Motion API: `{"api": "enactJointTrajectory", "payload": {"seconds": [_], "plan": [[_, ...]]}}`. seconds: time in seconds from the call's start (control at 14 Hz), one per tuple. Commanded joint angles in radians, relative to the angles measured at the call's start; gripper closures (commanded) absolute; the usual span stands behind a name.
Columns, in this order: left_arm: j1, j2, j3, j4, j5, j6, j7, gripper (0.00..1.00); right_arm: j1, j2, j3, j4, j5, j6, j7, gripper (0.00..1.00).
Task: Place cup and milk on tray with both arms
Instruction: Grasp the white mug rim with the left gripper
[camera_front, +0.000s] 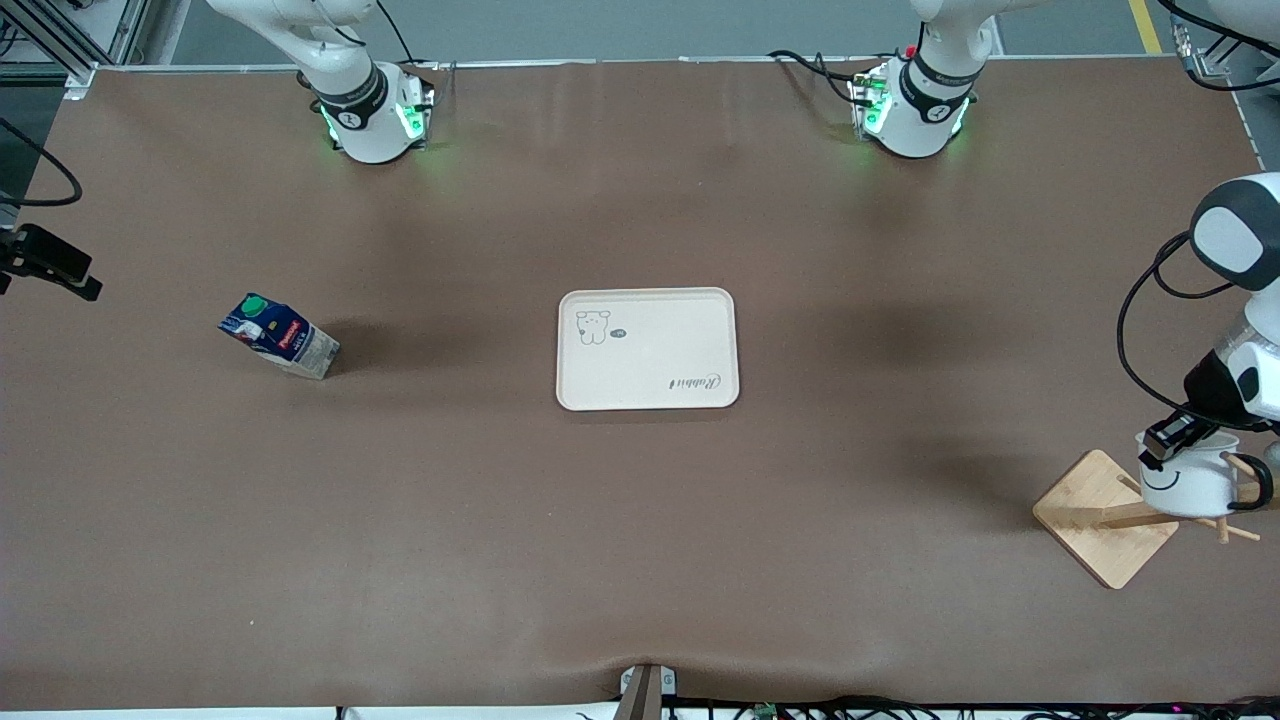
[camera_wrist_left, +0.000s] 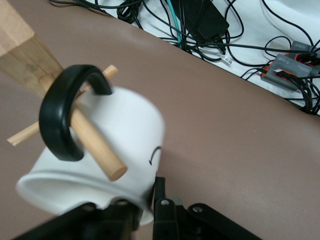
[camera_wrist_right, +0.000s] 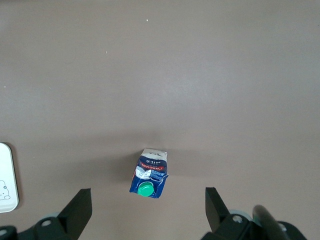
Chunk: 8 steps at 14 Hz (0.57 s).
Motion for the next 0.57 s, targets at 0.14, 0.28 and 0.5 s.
{"api": "enactJointTrajectory", "payload": {"seconds": [0.14, 0.28, 0.5], "plan": [[-0.016, -0.007, 0.004, 0.000, 0.019, -0.013, 0.023, 1.00, -0.013, 0.000, 0.010, 0.013, 0.001, -0.014, -0.005, 0.00], [-0.019, -0.016, -0.004, 0.013, 0.019, -0.083, 0.021, 1.00, -0.012, 0.000, 0.010, 0.013, 0.001, -0.014, -0.005, 0.00], [-0.019, -0.047, -0.029, 0.026, 0.091, -0.151, 0.015, 1.00, -0.012, -0.003, 0.010, 0.013, 0.001, -0.020, -0.005, 0.00]]}}
